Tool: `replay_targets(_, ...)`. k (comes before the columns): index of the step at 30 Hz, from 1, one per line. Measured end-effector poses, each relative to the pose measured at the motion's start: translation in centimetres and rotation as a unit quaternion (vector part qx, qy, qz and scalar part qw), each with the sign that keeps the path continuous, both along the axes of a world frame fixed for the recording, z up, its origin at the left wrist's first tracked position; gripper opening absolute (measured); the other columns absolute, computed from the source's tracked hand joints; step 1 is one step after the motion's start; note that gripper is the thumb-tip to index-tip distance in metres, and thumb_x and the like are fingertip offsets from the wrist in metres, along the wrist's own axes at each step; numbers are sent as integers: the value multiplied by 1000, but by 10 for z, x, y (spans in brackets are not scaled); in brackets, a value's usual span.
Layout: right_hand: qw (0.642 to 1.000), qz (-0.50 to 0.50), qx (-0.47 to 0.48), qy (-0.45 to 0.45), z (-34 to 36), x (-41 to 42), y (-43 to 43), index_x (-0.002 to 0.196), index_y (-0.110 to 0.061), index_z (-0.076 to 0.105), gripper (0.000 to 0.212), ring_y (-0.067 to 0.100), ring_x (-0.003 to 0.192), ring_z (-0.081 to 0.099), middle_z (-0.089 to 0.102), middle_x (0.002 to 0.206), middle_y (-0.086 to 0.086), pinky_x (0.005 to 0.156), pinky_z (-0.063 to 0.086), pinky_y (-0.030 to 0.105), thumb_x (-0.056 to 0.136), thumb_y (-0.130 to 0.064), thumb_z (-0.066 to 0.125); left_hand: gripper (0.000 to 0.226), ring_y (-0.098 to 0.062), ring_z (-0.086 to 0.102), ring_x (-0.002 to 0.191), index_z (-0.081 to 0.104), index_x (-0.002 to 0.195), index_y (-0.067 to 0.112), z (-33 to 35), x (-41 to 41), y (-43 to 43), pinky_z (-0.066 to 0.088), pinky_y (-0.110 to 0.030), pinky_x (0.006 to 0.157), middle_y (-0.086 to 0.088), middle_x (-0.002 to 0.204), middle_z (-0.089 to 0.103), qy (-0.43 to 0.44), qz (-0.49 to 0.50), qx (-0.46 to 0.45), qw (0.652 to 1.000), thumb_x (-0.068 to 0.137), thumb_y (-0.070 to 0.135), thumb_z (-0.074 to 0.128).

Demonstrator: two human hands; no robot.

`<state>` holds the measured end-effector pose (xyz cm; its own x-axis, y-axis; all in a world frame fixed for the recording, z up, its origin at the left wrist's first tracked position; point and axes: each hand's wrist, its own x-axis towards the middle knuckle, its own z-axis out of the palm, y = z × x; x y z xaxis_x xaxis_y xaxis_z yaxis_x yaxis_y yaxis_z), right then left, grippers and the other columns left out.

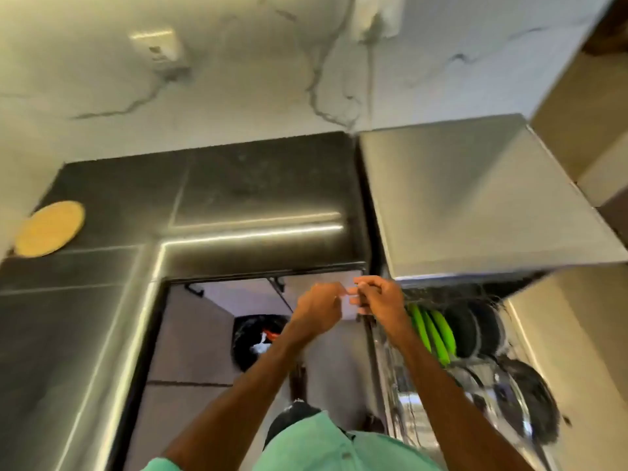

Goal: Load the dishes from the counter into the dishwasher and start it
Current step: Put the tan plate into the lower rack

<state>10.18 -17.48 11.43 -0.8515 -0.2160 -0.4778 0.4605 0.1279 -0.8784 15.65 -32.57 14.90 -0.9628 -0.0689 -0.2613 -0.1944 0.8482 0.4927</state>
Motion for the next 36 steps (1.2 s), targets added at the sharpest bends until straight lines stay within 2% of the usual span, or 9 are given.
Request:
replay_targets(3,996,71,3,44,22,1,-55,105,-4,71,14,20,64,72,77,82,12,53,56,29,100,-6,57,30,-30,64,110,69,112,24,15,10,-53,51,-37,88,-4,115,72,49,82,-8,995,91,19,49)
replay_targets(6,987,143,-3,77,43,5,-111,104,-9,71,15,24,72,74,78,83,8,63,58,37,101,-7,57,30,-27,67,107,71,108,28,26,23,-117,53,-36,87,3,111,74,91,166,-7,982,89,23,48)
replay_targets(18,941,308,67,119,46,15,-407,99,-14,72,17,17,78,72,78,91,6,59,57,31,97,-5,58,33,-24,53,122,61,121,18,-21,103,-417,42,-38,101,-3,126,59,66,363,-34,929,91,14,47)
replay_targets(21,916,350,116,157,32,22,-462,95,-25,72,16,14,88,72,78,98,2,81,61,39,92,-10,68,33,-26,48,123,51,124,13,-40,129,-470,39,-37,102,-7,128,52,17,362,-34,932,92,13,45)
replay_targets(23,881,396,174,192,24,31,-489,110,-23,70,22,15,108,68,73,118,1,100,53,35,90,-15,71,37,-26,45,128,46,131,13,-52,141,-496,37,-36,105,-9,135,47,-28,348,-21,937,94,15,47)
replay_targets(26,816,478,244,214,20,48,-517,144,-18,51,52,20,140,46,49,151,2,113,37,31,95,-23,67,66,-30,22,150,25,155,14,-70,153,-520,25,-44,120,-12,162,21,-100,321,-25,941,96,23,53)
replay_targets(29,774,530,264,223,11,56,-535,154,-20,36,64,21,151,27,21,167,4,120,25,32,97,-24,64,78,-28,3,155,13,160,17,-85,151,-535,18,-45,124,-9,169,-1,-104,295,-51,949,96,27,56)
replay_targets(33,757,547,282,221,-5,56,-556,157,-25,31,68,20,153,24,12,169,1,121,25,34,97,-25,64,78,-30,5,155,22,158,18,-94,138,-566,18,-45,123,-11,168,1,-77,264,-68,959,92,34,61)
replay_targets(36,737,562,307,215,-18,54,-571,159,-23,24,70,21,153,21,8,170,0,122,24,37,99,-27,60,56,-31,20,149,45,142,14,-97,123,-599,31,-45,119,-15,162,21,-11,263,-90,961,91,32,61)
